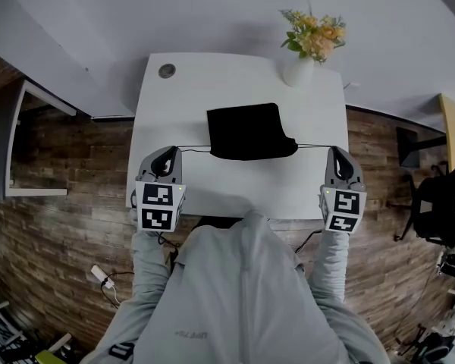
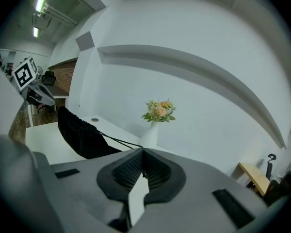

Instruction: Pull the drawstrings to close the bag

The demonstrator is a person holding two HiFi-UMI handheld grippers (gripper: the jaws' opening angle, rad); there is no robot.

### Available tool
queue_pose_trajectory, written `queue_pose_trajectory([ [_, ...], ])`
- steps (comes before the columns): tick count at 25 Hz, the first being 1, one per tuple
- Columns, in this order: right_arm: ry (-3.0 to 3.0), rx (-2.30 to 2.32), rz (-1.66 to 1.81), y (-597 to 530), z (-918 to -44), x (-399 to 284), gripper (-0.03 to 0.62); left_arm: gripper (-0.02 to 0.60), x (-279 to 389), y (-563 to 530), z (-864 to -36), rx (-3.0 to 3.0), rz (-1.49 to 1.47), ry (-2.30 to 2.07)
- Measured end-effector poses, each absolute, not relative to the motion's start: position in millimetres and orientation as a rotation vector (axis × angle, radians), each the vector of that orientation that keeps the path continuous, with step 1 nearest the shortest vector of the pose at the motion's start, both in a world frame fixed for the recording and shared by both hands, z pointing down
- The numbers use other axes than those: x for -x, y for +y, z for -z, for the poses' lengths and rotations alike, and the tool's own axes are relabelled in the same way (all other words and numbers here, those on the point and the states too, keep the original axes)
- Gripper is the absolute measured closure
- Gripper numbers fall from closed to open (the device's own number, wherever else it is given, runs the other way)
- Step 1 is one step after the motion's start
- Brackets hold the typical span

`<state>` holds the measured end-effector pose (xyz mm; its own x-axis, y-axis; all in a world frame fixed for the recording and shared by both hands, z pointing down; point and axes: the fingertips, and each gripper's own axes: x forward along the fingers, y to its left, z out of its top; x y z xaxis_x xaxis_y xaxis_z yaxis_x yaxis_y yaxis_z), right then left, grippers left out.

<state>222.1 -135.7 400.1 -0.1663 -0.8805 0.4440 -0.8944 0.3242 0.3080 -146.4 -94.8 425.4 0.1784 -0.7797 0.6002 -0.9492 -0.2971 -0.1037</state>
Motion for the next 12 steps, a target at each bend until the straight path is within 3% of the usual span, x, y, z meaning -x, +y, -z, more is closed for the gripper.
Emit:
queue_pose_trajectory([
  [12,-2.003,-1.598,-0.043,-132,-406,-240,0.572,0.552,172,-86,-434,-2.087,-0.91,-1.733],
])
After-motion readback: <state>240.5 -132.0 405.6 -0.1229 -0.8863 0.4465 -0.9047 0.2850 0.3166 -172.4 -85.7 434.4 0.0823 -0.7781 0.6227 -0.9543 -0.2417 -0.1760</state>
